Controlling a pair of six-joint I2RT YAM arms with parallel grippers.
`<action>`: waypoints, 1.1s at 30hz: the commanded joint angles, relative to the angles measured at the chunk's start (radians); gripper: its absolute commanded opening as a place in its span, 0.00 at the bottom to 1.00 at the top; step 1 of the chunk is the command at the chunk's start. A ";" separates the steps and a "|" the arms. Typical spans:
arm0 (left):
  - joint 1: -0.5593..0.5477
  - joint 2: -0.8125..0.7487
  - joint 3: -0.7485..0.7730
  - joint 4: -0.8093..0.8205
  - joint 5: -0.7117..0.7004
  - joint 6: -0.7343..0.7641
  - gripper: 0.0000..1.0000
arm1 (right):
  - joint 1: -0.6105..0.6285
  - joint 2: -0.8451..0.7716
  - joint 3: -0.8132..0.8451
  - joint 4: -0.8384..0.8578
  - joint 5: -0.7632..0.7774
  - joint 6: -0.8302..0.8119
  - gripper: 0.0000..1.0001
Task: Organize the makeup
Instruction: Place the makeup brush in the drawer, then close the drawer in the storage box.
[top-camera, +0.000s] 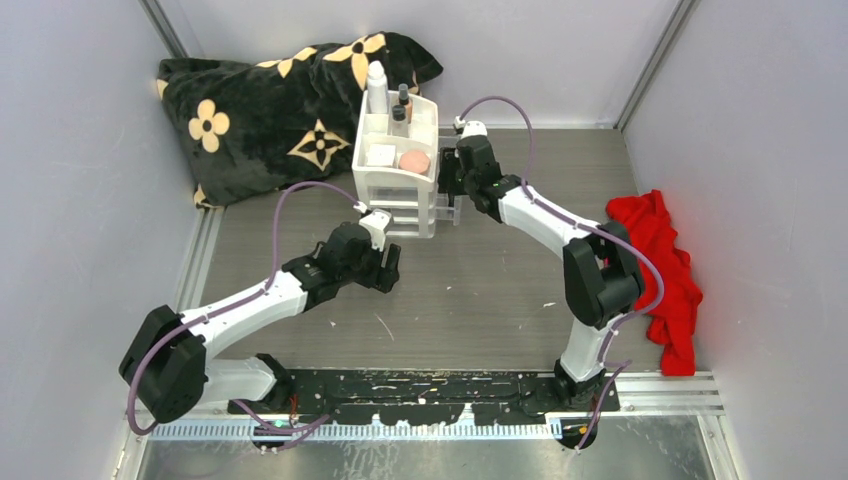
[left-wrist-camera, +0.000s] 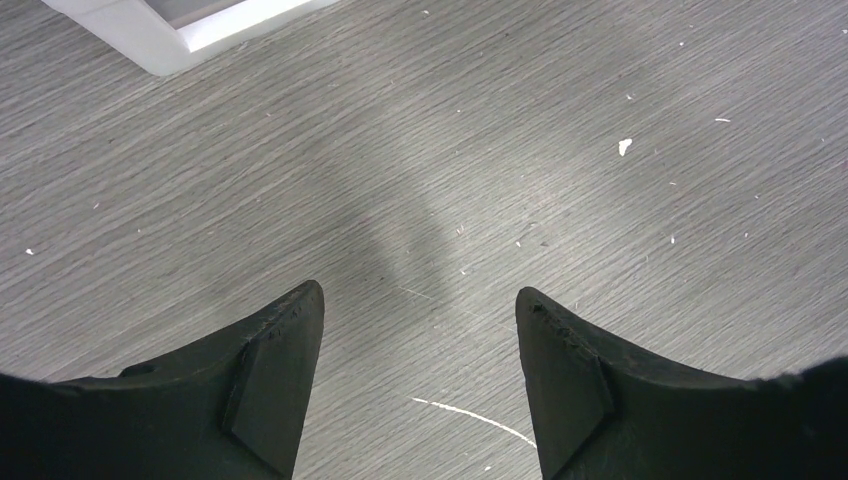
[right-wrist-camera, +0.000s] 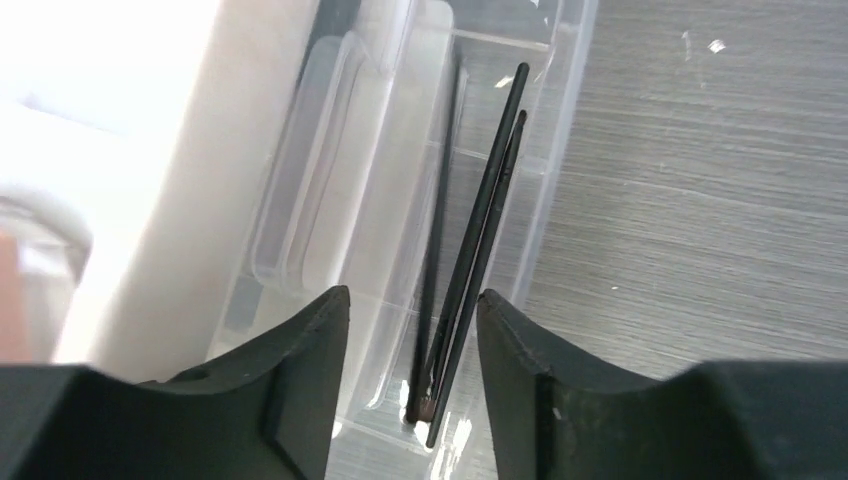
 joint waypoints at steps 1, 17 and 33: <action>0.004 0.004 0.015 0.038 0.006 -0.011 0.71 | 0.005 -0.108 -0.007 0.002 0.042 -0.025 0.57; 0.004 0.003 0.016 0.024 -0.013 -0.014 0.91 | -0.062 -0.231 -0.075 0.014 0.223 -0.033 0.02; 0.004 -0.019 0.027 -0.029 -0.060 -0.016 0.98 | -0.172 0.112 0.105 -0.041 -0.051 0.046 0.01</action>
